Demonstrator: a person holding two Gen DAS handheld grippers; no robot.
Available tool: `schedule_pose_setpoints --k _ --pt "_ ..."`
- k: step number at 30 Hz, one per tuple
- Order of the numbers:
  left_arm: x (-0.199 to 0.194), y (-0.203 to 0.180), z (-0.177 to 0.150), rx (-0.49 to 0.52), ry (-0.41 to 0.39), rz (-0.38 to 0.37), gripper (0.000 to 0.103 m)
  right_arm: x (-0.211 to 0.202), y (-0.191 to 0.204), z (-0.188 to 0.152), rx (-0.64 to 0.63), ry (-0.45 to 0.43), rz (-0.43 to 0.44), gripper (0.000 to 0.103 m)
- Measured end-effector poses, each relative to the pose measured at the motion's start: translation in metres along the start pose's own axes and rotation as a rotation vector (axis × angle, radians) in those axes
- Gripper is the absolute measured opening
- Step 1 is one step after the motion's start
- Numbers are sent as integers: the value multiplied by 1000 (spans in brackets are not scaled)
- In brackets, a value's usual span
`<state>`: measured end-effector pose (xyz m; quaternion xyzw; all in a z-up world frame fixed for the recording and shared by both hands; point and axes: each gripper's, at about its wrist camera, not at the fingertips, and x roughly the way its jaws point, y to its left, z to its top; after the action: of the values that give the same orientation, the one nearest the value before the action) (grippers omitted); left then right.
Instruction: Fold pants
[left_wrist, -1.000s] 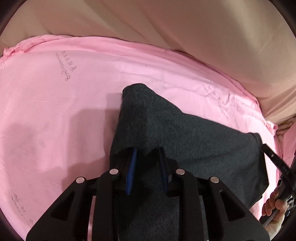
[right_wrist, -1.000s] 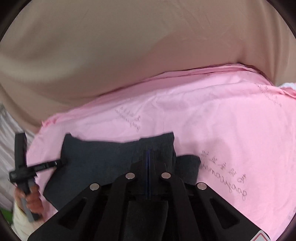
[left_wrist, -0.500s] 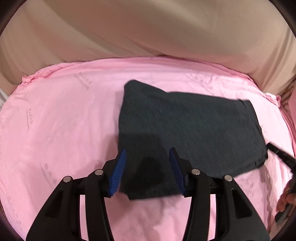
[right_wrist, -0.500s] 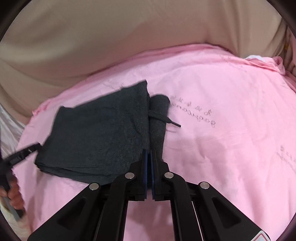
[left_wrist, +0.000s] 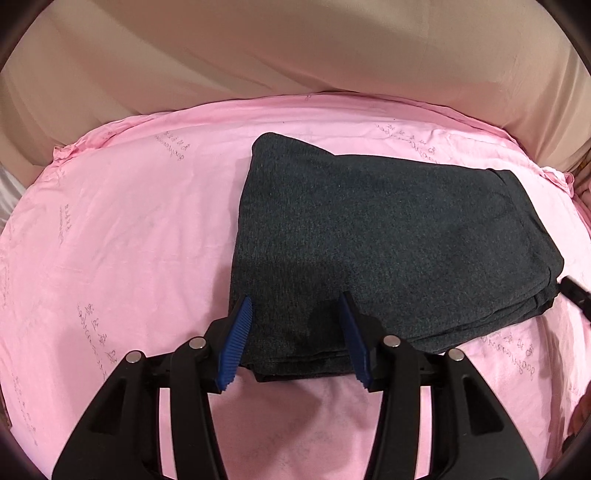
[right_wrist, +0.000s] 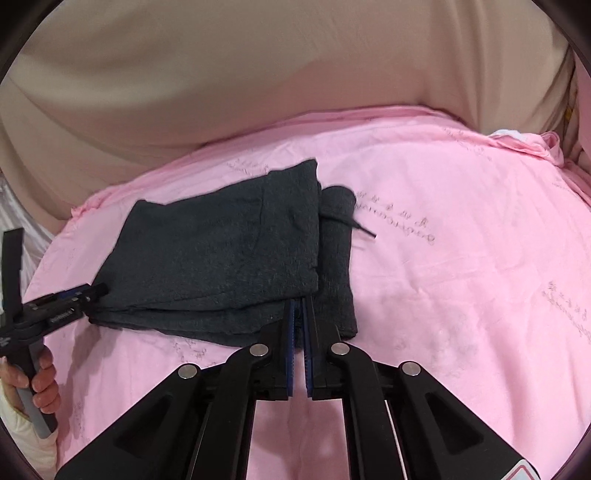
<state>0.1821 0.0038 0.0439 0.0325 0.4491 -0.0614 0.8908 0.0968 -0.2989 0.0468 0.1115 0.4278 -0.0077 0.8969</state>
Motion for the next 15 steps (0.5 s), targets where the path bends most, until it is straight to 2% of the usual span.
schedule_pose_setpoints --k 2,4,9,15 --pt "1 0 -1 3 -1 0 47 2 -7 -4 27 -21 43 5" --pt "3 1 -2 6 3 1 48 1 -14 -4 61 -1 65 4" --pt "0 7 -5 -12 -6 -13 50 -16 -17 -10 101 14 54 7" --pt "-65 20 -35 -21 -112 9 50 -68 -13 -40 82 -86 10 8"
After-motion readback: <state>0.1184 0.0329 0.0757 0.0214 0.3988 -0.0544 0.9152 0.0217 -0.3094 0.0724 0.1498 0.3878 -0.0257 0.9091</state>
